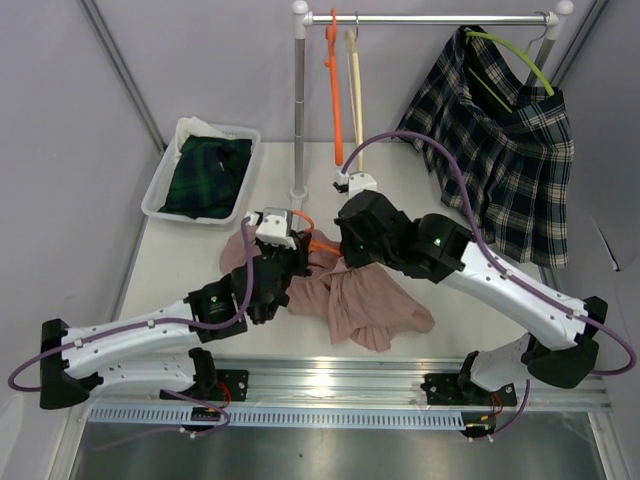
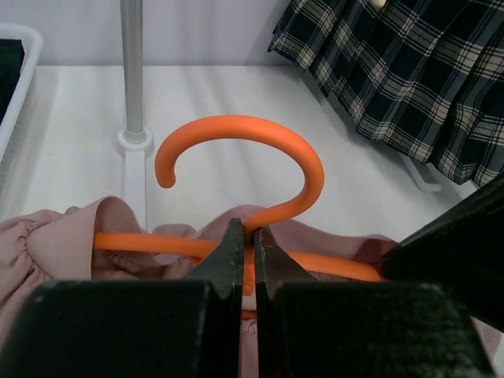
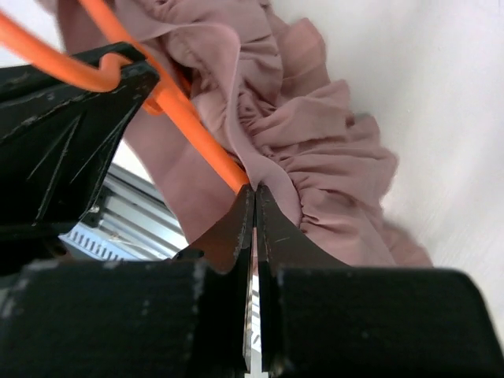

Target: Place the skirt on the hanger

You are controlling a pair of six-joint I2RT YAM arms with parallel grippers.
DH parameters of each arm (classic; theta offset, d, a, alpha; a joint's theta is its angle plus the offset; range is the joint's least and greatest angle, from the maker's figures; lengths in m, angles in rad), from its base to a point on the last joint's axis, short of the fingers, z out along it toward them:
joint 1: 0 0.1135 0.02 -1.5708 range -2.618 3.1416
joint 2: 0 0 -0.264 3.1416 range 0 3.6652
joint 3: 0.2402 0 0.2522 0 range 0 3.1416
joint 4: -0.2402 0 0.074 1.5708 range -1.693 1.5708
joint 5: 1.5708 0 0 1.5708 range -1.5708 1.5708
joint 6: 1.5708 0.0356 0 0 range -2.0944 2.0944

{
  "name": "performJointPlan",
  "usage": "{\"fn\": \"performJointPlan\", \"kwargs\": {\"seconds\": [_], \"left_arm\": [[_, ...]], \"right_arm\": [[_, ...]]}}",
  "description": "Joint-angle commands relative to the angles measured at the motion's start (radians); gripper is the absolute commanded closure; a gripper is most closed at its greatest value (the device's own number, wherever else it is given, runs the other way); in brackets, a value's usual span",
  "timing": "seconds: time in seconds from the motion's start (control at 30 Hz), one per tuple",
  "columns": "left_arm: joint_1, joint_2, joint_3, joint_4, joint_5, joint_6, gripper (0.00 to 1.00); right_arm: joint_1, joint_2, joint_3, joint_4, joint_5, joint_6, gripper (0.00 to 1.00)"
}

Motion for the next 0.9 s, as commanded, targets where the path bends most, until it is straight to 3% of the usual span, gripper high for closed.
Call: {"fn": "performJointPlan", "kwargs": {"seconds": [0.0, 0.27, 0.43, 0.63, 0.8, 0.87], "left_arm": [[-0.002, 0.042, 0.149, -0.013, 0.066, 0.002, 1.00], [-0.002, 0.040, 0.244, -0.116, 0.199, -0.003, 1.00], [0.000, 0.063, 0.335, -0.185, 0.302, 0.017, 1.00], [0.002, 0.080, 0.370, -0.206, 0.360, 0.014, 1.00], [0.029, 0.083, 0.393, -0.226, 0.441, 0.016, 1.00], [0.038, 0.088, 0.405, -0.232, 0.468, 0.017, 1.00]], "right_arm": [[0.014, -0.068, 0.023, 0.068, -0.021, -0.016, 1.00], [0.022, -0.164, -0.066, 0.114, -0.041, -0.062, 0.99], [0.020, -0.347, -0.220, 0.238, -0.139, -0.134, 0.70], [0.022, -0.471, -0.284, 0.255, -0.150, -0.184, 0.41], [0.022, -0.556, -0.312, 0.271, -0.125, -0.214, 0.24], [0.024, -0.554, -0.306, 0.263, -0.110, -0.234, 0.23]]}}
